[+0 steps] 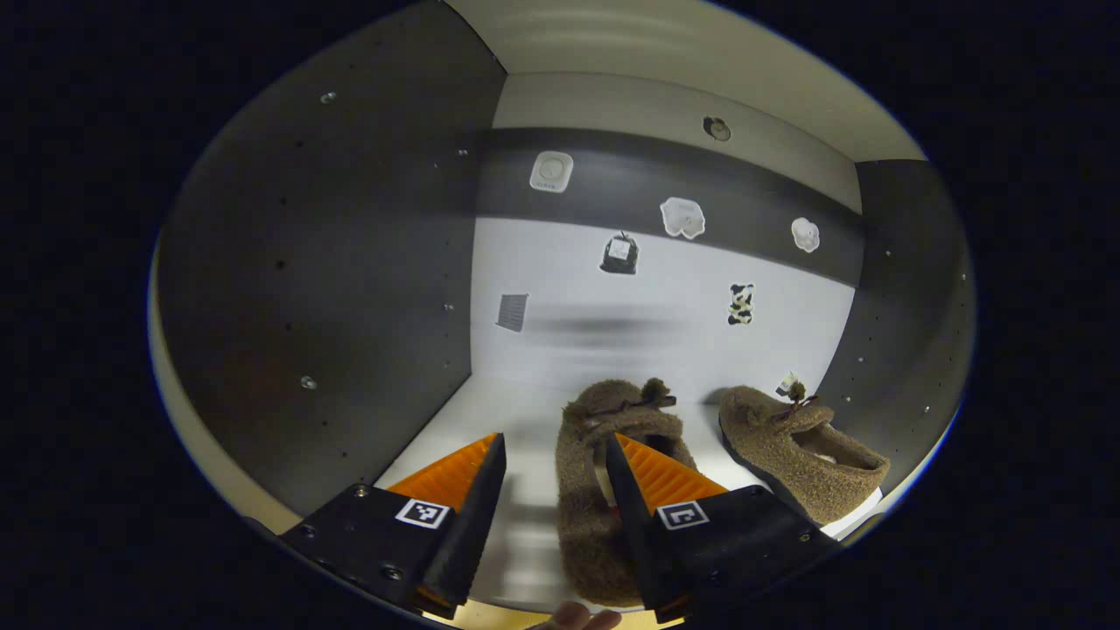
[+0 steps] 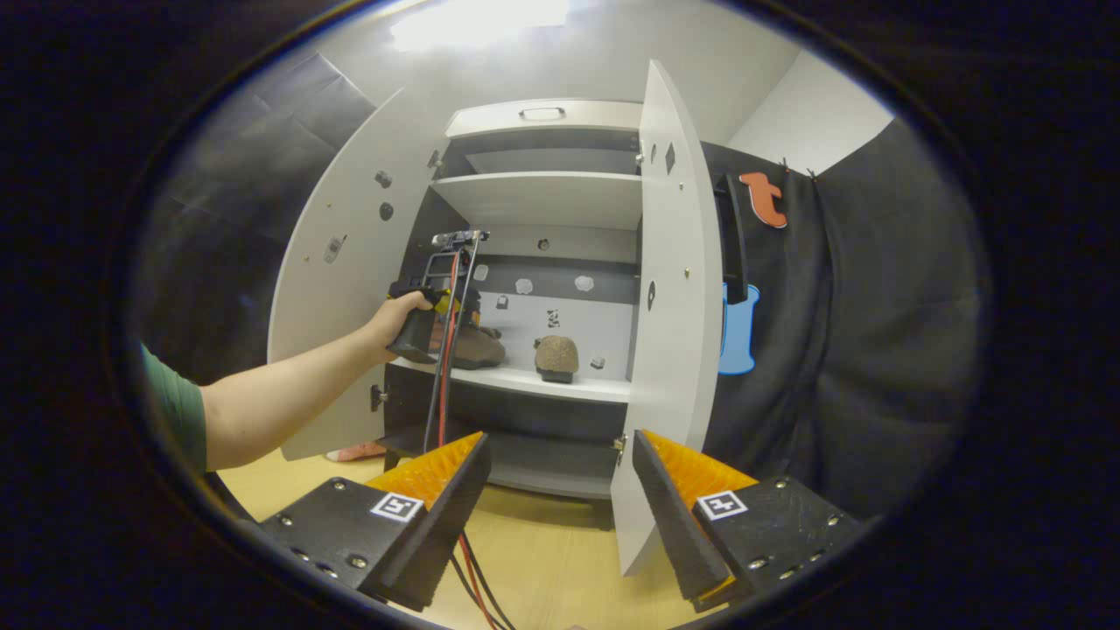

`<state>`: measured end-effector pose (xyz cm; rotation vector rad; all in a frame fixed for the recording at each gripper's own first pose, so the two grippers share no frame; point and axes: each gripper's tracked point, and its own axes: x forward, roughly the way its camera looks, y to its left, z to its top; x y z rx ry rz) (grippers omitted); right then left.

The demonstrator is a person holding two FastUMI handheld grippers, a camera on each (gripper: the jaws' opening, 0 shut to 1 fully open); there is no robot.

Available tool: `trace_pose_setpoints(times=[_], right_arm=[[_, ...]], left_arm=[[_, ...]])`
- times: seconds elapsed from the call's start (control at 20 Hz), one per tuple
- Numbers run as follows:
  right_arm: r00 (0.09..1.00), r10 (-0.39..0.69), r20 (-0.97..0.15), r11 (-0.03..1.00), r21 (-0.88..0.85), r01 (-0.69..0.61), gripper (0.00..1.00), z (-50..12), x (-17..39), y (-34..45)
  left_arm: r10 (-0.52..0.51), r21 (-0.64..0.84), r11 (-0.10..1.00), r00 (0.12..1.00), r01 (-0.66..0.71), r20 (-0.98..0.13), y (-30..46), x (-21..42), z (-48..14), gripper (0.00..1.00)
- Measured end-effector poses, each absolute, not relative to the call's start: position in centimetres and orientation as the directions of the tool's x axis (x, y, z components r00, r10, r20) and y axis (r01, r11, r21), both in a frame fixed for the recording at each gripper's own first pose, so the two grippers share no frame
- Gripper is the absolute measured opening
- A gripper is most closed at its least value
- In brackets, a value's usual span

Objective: Grab one shoe with the right hand and put it into the shoe cabinet, grab the other shoe with the left hand and put it into the shoe cabinet; then close the right door with the right hand and the left door with the left hand.

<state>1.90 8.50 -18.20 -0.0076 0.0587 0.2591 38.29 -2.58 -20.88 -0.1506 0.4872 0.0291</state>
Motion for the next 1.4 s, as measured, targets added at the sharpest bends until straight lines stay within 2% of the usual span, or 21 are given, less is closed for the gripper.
trace_pose_setpoints(times=[0.1,0.15,0.2,0.3,0.55,0.8,0.95,1.0,1.1,1.15,1.25,1.3,1.4], right_arm=[[0.967,0.246,-0.063,0.969,-0.005,-0.247,0.99,-18.5,1.4,8.4],[0.967,0.247,-0.064,0.969,-0.004,-0.248,0.98,-18.5,0.9,8.4],[0.966,0.249,-0.064,0.968,-0.004,-0.249,0.98,-18.6,0.5,8.6],[0.967,0.247,-0.059,0.969,-0.010,-0.248,0.98,-18.5,-0.8,8.6],[0.965,0.259,-0.047,0.966,-0.006,-0.260,0.98,-18.1,-4.3,8.6],[0.972,0.234,-0.024,0.972,0.018,-0.234,0.98,-16.4,-5.9,6.7],[0.979,0.204,0.000,0.979,0.003,-0.204,0.98,-15.0,-6.1,5.3],[0.982,0.188,0.005,0.982,-0.003,-0.188,0.98,-14.9,-6.0,4.6],[0.988,0.154,0.010,0.988,-0.007,-0.154,0.98,-14.5,-5.7,3.2],[0.990,0.138,0.013,0.990,-0.005,-0.138,0.98,-14.3,-5.5,2.5],[0.994,0.108,0.008,0.994,0.001,-0.108,0.98,-14.0,-5.3,1.2],[0.995,0.098,0.009,0.995,0.001,-0.098,0.98,-13.7,-4.8,0.8],[0.996,0.084,0.018,0.996,-0.014,-0.084,0.98,-13.2,-4.5,-0.6]], left_arm=[[-0.069,-0.180,0.984,0.882,-0.018,-0.467,-3.8,37.0,-20.2,0.73],[-0.113,-0.207,0.978,0.881,0.017,-0.460,-4.6,36.4,-19.8,0.79],[-0.144,-0.229,0.973,0.866,0.036,-0.478,-5.2,35.5,-20.0,0.76],[-0.122,-0.205,0.978,0.869,0.024,-0.480,-4.7,33.6,-19.5,0.88],[-0.043,-0.189,0.981,0.924,-0.032,-0.380,-2.7,29.3,-15.5,0.96],[-0.024,-0.099,0.995,0.946,-0.008,-0.323,-1.7,22.5,-11.5,0.97],[-0.066,-0.076,0.996,0.967,0.049,-0.246,-2.4,18.1,-8.9,0.96],[-0.082,-0.080,0.995,0.972,0.066,-0.218,-2.6,16.5,-8.2,1.00],[-0.105,-0.072,0.993,0.979,0.094,-0.173,-2.6,13.5,-7.5,0.92],[-0.119,-0.064,0.992,0.979,0.110,-0.167,-2.7,11.9,-7.5,0.95],[-0.130,-0.042,0.991,0.978,0.125,-0.165,-2.7,9.0,-7.7,0.95],[-0.129,-0.033,0.992,0.977,0.125,-0.172,-2.5,7.8,-7.9,0.92],[-0.140,-0.042,0.990,0.976,0.135,-0.166,-2.5,5.5,-8.2,0.96]])
